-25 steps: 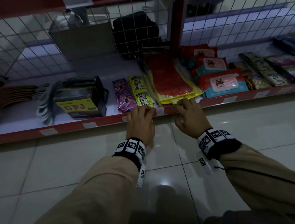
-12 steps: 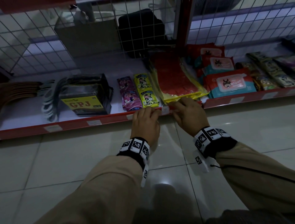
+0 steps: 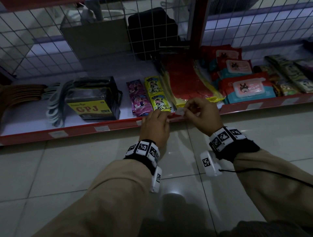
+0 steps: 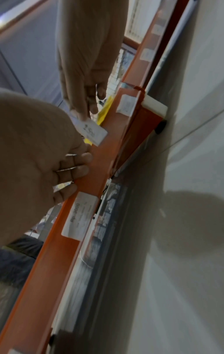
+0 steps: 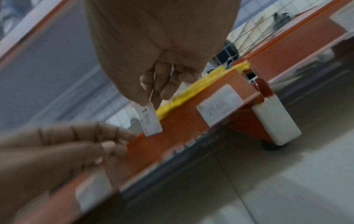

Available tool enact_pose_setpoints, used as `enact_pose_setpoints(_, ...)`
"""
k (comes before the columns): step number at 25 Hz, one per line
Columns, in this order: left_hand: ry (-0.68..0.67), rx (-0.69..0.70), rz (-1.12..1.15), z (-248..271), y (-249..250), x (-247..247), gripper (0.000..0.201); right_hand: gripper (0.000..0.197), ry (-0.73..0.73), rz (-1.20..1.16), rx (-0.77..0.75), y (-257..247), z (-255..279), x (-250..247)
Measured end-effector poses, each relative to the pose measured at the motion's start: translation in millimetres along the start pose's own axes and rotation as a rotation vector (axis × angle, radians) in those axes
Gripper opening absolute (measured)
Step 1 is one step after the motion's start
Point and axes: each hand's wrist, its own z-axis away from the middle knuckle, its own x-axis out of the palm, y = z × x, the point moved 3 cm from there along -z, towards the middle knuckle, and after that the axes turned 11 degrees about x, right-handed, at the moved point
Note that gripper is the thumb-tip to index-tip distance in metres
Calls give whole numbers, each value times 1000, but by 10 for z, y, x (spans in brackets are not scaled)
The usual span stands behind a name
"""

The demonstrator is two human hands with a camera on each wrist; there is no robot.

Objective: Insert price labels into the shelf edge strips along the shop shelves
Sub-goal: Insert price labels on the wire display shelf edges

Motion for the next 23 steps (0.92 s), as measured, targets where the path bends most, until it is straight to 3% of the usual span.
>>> enact_pose_setpoints(5,31,-43,147,-42,-29,-2,32,8,-193,-172,69,-89,-122,-38)
enact_pose_setpoints(9,66,-19,171,-33,-15,-23,26,27,-311,-255,127,-134,-60,69)
enact_pose_setpoints(13,97,-3,213,-17,-37,-20,19,36,-320,-291,115,-163,-11,136)
enact_pose_setpoints(17,103,0,242,-32,-56,-20,18,31,-279,-318,120,-154,-9,150)
enact_pose_setpoints(21,111,4,221,-18,-70,-30,19,17,-296,-124,111,-76,-13,103)
enact_pose_setpoints(23,81,10,155,0,-50,-35,19,11,-236,-51,62,-69,-22,65)
